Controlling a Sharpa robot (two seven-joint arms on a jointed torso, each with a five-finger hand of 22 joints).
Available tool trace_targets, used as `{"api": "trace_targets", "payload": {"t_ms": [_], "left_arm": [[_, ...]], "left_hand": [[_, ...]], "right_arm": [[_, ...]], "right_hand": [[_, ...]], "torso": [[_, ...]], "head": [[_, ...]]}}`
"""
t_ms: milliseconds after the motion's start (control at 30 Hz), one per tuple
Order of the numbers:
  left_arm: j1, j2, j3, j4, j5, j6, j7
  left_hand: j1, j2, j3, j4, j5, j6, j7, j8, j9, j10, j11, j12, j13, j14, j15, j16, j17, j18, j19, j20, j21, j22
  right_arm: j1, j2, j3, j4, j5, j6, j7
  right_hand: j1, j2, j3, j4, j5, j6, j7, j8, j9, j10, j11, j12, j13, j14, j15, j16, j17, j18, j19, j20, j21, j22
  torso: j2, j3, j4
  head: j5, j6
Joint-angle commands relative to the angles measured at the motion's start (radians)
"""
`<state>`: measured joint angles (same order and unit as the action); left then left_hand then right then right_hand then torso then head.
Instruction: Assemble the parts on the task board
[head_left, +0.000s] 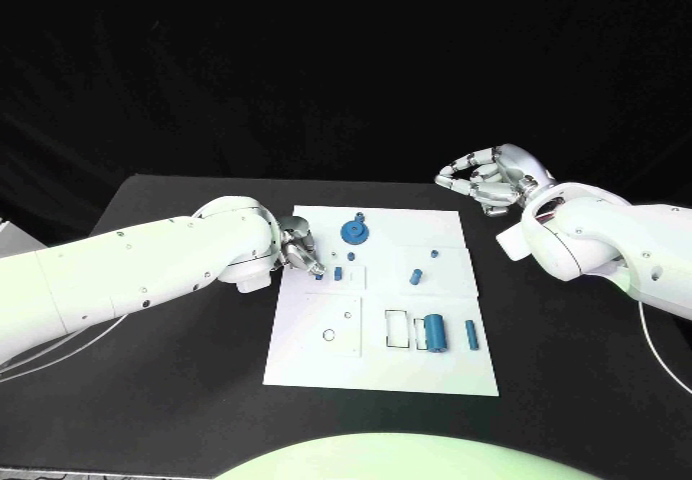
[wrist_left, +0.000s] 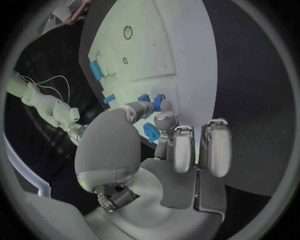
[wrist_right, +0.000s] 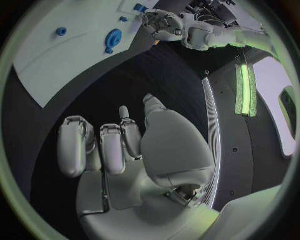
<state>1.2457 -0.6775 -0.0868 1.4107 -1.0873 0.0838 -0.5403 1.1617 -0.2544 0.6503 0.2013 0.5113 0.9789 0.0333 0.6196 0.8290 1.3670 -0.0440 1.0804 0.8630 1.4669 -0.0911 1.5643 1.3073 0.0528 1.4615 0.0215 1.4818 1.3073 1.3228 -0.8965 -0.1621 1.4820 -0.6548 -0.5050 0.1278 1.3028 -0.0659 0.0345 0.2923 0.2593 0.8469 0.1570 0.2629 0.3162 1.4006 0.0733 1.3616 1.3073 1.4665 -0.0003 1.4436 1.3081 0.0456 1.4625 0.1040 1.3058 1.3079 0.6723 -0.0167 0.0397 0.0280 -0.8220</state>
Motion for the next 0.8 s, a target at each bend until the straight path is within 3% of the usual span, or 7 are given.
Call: {"api": "trace_targets", "payload": {"t_ms": [33,367,800], "left_arm": [[-0.008,0.0,-0.006,0.005,0.022,-0.014,0.011],[-0.008,-0.016,-0.006,0.029,0.028,-0.095,0.04],[-0.009,-0.027,-0.006,0.04,-0.002,-0.103,0.04]], "left_hand": [[0.021,0.009,0.158,-0.15,0.003,0.003,-0.001,0.003,-0.002,0.003,0.003,0.003,0.005,0.104,0.004,0.006,0.263,-0.014,0.005,0.003,0.001,0.112],[0.022,0.006,0.167,-0.157,0.004,0.007,-0.001,0.005,-0.001,0.007,0.002,0.006,0.009,0.104,0.003,0.006,0.263,-0.016,0.011,0.003,0.006,0.12],[0.022,0.005,0.171,-0.16,0.005,0.009,-0.002,0.006,-0.001,0.009,0.002,0.008,0.011,0.104,0.002,0.006,0.263,-0.017,0.014,0.003,0.008,0.124]], "right_arm": [[0.0,0.001,0.0,0.001,-0.009,0.001,0.014],[0.0,0.0,0.0,0.002,-0.009,0.0,0.016],[0.0,-0.001,0.0,0.002,-0.009,0.0,0.017]], "right_hand": [[-0.002,0.009,-0.006,-0.002,0.007,-0.01,0.0,0.002,0.001,-0.003,-0.002,-0.005,0.062,0.045,-0.006,-0.003,0.021,0.014,0.002,-0.007,-0.004,0.095],[-0.002,0.009,-0.006,-0.002,0.007,-0.01,0.0,0.002,0.001,-0.003,-0.002,-0.005,0.062,0.045,-0.006,-0.003,0.021,0.014,0.002,-0.007,-0.004,0.095],[-0.002,0.009,-0.006,-0.002,0.007,-0.01,0.0,0.002,0.001,-0.003,-0.002,-0.005,0.062,0.045,-0.006,-0.003,0.021,0.014,0.002,-0.007,-0.004,0.095]], "torso": [[0.0,0.0002,-0.0002],[0.0,0.0002,0.0003],[0.0,-0.0002,0.0007]], "head": [[0.0,0.001],[0.001,0.0],[0.002,-0.002]]}}
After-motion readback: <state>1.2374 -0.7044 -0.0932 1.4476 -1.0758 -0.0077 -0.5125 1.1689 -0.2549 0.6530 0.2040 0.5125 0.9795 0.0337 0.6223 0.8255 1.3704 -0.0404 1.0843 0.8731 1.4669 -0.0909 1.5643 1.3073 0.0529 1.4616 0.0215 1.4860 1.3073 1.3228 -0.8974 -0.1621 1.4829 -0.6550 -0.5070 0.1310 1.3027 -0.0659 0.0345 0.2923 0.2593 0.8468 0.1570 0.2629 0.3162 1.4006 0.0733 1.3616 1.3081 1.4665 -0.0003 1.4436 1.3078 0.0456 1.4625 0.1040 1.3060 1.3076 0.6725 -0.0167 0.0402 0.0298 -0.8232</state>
